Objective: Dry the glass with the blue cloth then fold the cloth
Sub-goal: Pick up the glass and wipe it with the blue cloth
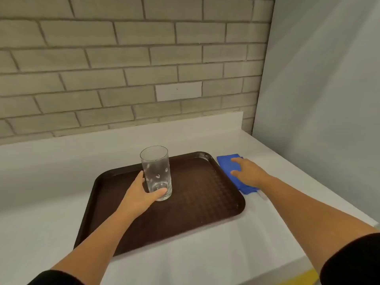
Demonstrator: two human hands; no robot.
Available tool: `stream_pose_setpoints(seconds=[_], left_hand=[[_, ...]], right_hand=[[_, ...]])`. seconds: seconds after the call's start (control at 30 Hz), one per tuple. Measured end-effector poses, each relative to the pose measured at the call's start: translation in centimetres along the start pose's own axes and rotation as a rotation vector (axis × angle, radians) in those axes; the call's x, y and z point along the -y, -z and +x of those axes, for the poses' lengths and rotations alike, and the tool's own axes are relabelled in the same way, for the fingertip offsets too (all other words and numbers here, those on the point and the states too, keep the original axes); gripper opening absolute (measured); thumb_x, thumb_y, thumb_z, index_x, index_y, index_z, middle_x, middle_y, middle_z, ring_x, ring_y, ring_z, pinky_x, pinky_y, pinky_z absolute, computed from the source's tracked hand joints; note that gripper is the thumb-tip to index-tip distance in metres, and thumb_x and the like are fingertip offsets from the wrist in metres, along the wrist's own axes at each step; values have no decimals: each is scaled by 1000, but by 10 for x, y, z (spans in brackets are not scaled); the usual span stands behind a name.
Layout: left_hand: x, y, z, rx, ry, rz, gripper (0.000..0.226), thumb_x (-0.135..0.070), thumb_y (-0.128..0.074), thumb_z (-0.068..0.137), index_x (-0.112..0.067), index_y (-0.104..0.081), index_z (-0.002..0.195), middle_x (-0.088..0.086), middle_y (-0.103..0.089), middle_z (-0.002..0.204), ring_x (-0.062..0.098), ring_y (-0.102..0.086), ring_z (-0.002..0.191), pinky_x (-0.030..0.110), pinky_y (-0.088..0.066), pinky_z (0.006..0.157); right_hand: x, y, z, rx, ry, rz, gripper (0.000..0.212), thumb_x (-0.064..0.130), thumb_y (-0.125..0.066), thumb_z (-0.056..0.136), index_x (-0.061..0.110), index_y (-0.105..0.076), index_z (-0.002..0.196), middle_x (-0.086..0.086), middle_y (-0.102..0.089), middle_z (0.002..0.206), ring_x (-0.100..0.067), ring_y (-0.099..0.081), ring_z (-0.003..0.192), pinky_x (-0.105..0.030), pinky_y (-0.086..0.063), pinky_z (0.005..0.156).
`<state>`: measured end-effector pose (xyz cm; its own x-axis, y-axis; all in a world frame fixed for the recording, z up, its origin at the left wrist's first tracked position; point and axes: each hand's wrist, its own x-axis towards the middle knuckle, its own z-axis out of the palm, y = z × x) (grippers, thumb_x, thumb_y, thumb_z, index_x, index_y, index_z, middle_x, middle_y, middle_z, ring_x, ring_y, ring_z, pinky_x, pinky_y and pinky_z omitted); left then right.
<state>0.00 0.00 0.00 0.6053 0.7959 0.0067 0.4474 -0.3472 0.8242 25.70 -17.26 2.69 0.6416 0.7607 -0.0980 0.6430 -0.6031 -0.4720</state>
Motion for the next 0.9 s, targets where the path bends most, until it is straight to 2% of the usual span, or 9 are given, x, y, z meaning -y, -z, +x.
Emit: stream_pose_setpoints(seconds=[0.1, 0.17, 0.27, 0.37, 0.47, 0.63, 0.73, 0.8, 0.9], left_hand=[[2, -7, 14, -2, -32, -75, 70, -38, -77, 63, -46, -33, 116, -21, -54, 106, -8, -49, 88, 10, -35, 68], [7, -11, 22, -10, -21, -118, 74, -37, -79, 60, -51, -28, 112, -32, -49, 95, -16, -48, 83, 8, -34, 63], [14, -12, 30, -10, -20, -145, 84, -36, -82, 56, -47, -29, 121, -33, -46, 96, -15, -48, 86, 8, -34, 65], [23, -15, 36, 19, -5, -190, 86, -34, -83, 55, -51, -28, 118, -30, -50, 98, -11, -50, 90, 10, -36, 70], [31, -19, 40, 26, 32, -259, 81, -30, -85, 53, -41, -38, 117, -20, -56, 105, 0, -56, 97, 14, -41, 74], [40, -28, 41, -43, 47, -282, 74, -26, -85, 55, -28, -46, 117, -14, -57, 105, 4, -56, 97, 14, -40, 75], [38, -30, 42, -84, 39, -273, 70, -29, -84, 55, -26, -50, 116, -13, -59, 105, 5, -56, 97, 15, -41, 74], [37, -31, 42, -117, 36, -265, 68, -30, -84, 54, -25, -52, 114, -11, -61, 104, 7, -58, 97, 17, -43, 75], [33, -32, 44, -148, 40, -284, 60, -31, -83, 56, -27, -53, 107, -9, -64, 101, 10, -61, 93, 20, -45, 73]], right_hand=[[-7, -8, 21, 45, -27, -16, 51, 20, -41, 95, 14, -22, 142, -13, -27, 151, -32, -32, 134, -39, -29, 109], [-9, -13, 33, 84, -43, -22, 50, 18, -39, 96, 13, -22, 142, -13, -25, 152, -32, -31, 135, -40, -28, 111], [-9, -20, 44, 110, -69, -65, 48, 15, -37, 96, 12, -22, 142, -14, -24, 152, -33, -30, 135, -41, -28, 111], [-13, -27, 53, 142, -106, -174, 46, 17, -37, 96, 14, -26, 141, -16, -29, 148, -35, -33, 133, -44, -31, 109], [-20, -36, 60, 138, -124, -245, 46, 22, -39, 95, 20, -29, 140, -15, -31, 147, -36, -35, 130, -47, -33, 107], [-29, -40, 66, 29, -137, -417, 49, 31, -45, 92, 28, -28, 138, -10, -31, 145, -35, -38, 126, -45, -37, 101], [-29, -40, 68, -25, -120, -464, 45, 13, -56, 86, 17, -42, 128, -12, -45, 129, -32, -48, 112, -37, -44, 89], [-30, -41, 70, -80, -114, -422, 36, 4, -57, 82, 10, -51, 117, -14, -54, 117, -30, -54, 102, -35, -46, 81], [-30, -34, 73, -237, -167, -53, 28, 0, -50, 84, 3, -56, 111, -19, -62, 105, -32, -58, 91, -38, -46, 76]])
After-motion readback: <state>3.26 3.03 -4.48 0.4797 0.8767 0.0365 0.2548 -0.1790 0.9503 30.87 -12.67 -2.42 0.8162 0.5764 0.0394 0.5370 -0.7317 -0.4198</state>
